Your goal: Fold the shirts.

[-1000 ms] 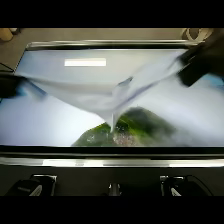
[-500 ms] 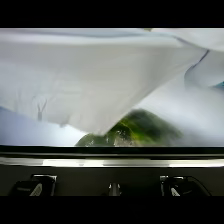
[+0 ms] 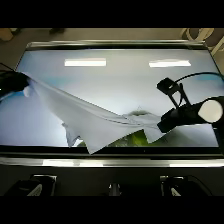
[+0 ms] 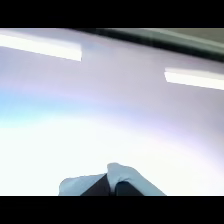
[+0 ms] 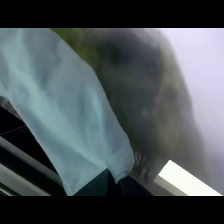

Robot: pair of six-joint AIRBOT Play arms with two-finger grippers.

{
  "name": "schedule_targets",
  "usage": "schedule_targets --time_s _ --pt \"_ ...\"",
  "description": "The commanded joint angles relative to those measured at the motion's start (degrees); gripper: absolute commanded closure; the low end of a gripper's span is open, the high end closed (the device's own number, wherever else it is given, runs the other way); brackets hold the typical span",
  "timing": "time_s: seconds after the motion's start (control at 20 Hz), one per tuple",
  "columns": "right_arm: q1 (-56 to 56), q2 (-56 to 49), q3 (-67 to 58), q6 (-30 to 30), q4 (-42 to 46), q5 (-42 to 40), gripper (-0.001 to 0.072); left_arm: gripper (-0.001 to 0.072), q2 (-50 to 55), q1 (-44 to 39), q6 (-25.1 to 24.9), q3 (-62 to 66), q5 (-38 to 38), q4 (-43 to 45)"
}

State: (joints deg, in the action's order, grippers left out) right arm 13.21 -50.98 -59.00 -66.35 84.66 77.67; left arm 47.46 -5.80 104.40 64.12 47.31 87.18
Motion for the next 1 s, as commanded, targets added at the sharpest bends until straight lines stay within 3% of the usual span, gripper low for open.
schedule_targets --time_s 0.0,0.15,0.2,0.25,0.3,0.35,0.45,0.5,0.6,0.75,0.95 --pt "0.04 -2.54 16.24 -5.25 -2.49 -15.32 0.0696 0.0683 11.28 -1.68 0.07 -8.41 -9.57 -3.74" --pt "0.04 -5.01 16.81 -6.32 -3.67 -14.45 0.0695 0.0679 21.94 -1.68 0.02 -7.54 -8.98 -11.32" --pt "0.04 -5.03 16.81 -6.32 -3.67 -15.04 0.0695 0.0589 24.37 -1.66 0.02 -7.52 -7.67 -15.54" --pt "0.04 -5.03 16.81 -6.32 -3.67 -15.41 0.0695 0.0348 25.86 -1.66 -0.02 -7.52 -6.21 -18.75" --pt "0.04 -5.03 16.81 -6.29 -3.63 -15.52 0.0695 0.0008 26.49 -1.64 -0.04 -7.45 -3.91 -19.82" --pt "0.04 -5.03 16.81 -6.27 -3.48 -15.50 0.0695 -0.0013 26.29 -1.05 -2.58 -6.95 0.50 -19.43" --pt "0.04 -5.03 16.81 -6.03 -3.48 -15.50 0.0695 -0.0013 25.62 1.68 -12.20 -4.83 14.69 -18.32" --pt "0.04 -5.03 16.81 -6.03 -3.48 -15.52 0.0696 -0.0013 24.83 3.28 -13.66 -4.74 21.99 -17.53" --pt "0.04 -5.03 16.83 -6.03 -3.48 -15.72 0.0696 -0.0013 21.27 4.74 -15.13 -8.04 28.35 -17.99" --pt "0.04 -5.03 16.83 -6.03 -3.48 -16.68 0.0695 -0.0013 14.43 2.12 -13.90 -19.91 24.44 -24.06" --pt "0.04 -5.03 16.83 -6.03 -3.50 -16.72 0.0695 -0.0013 13.55 -7.74 -13.33 -35.41 9.11 -40.37"
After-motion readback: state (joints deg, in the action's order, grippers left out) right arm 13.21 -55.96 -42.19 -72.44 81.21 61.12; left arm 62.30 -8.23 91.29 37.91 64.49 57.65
